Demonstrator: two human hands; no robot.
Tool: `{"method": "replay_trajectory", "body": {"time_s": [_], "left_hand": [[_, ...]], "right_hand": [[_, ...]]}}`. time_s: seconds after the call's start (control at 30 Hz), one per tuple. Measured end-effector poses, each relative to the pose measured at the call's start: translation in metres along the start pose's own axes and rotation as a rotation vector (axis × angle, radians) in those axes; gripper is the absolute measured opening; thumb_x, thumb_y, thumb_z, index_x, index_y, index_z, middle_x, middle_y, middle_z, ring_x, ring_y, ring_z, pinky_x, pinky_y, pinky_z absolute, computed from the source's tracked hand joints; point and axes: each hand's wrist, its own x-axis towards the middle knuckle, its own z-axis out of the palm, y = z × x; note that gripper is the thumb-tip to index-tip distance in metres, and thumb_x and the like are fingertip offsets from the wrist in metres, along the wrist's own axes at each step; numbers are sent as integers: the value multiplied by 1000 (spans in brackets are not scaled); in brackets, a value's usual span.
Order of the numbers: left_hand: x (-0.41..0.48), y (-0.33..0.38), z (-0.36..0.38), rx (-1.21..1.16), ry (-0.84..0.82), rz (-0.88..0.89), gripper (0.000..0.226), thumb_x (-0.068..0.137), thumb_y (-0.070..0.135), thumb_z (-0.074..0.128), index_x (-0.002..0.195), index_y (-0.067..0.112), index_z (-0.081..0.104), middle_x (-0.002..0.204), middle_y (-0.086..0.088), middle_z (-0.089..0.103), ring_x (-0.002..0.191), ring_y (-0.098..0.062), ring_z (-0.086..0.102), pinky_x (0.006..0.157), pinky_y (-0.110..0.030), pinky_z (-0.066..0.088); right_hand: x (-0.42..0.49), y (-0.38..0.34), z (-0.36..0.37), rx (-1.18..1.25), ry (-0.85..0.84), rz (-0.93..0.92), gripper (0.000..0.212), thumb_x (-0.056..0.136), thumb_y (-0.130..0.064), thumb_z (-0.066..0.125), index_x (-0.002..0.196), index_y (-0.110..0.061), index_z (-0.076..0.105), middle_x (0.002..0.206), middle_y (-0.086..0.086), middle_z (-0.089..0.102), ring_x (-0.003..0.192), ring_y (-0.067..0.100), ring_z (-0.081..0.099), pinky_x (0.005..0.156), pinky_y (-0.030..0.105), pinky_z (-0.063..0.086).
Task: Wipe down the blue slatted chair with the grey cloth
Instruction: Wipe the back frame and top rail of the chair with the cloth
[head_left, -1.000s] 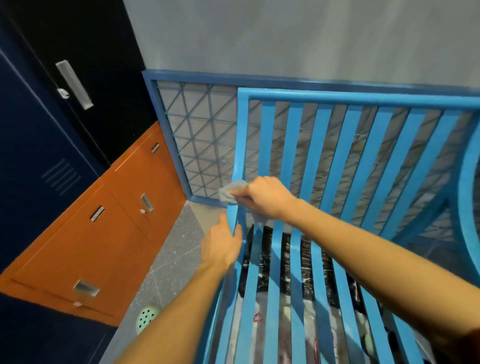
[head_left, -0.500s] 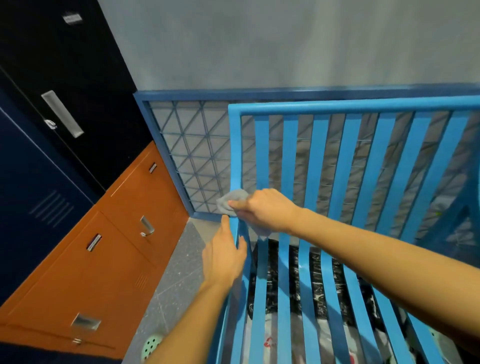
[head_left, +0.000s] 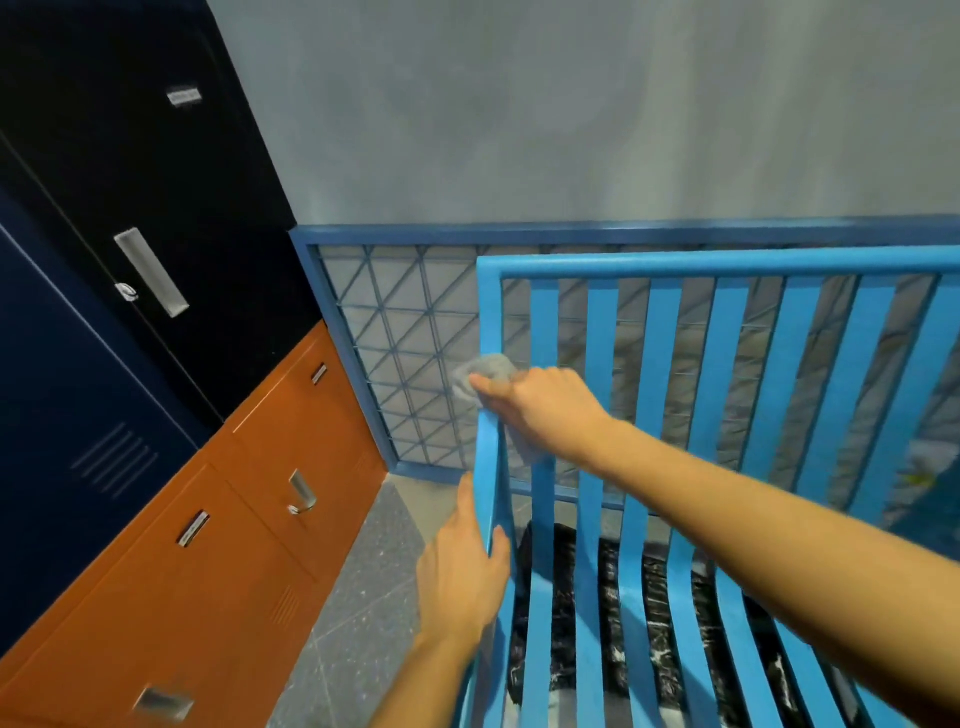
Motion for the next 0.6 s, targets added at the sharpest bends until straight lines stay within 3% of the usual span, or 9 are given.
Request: {"method": "replay_trajectory", "body": {"time_s": [0.07,0.13,0.23,0.33,0.47,0.53,0.6], "left_hand": [[5,0,0,12,0,-8,62,93,31,49,147,35,20,86,-4,65,76,-27,63,58,-34,42],[7,2,-1,17,-24,-42,45,92,30,51,134,29,35,88,-7,64,80,-32,63,58,-37,41],[5,0,-1,15,-22,-88,23,91,33,52,111,24,45,89,-9,65,80,-34,62,62,-40,46],[4,-2,2,-9,9,-78,25,89,35,53,112,28,48,80,-2,62,69,-26,61,58,-37,47],[2,-3,2,-17,2,-104,25,86,34,57,110,29,50,76,2,62,64,-19,60,56,-36,51],[2,-2,1,-16,-14,-112,25,84,31,58,107,28,49,75,1,61,64,-21,60,57,-37,51],[2,0,-1,-28,-23,-107,25,81,30,59,103,28,47,75,0,61,68,-24,60,57,-38,49]], "right_hand": [[-27,-22,25,184,-10,-39,64,90,-23,63,146,-35,35,86,9,62,70,34,62,52,36,38],[-51,-40,41,348,45,-85,47,96,-29,52,142,-31,47,78,12,64,62,37,61,46,36,42],[-56,-35,40,377,-12,-118,39,100,-45,40,138,-39,50,75,10,64,65,36,61,53,39,49],[-25,-7,19,338,-7,-51,36,100,-43,45,135,-45,51,72,7,61,67,26,58,64,35,47],[-12,-5,25,590,165,97,32,94,-34,62,126,-35,64,86,12,73,76,29,66,63,33,46],[-31,-22,42,775,178,149,33,93,-28,65,126,-29,65,78,4,72,67,15,64,64,30,49],[-57,-44,52,886,193,168,34,93,-23,66,126,-24,65,71,-17,63,60,-4,56,64,15,44]]}}
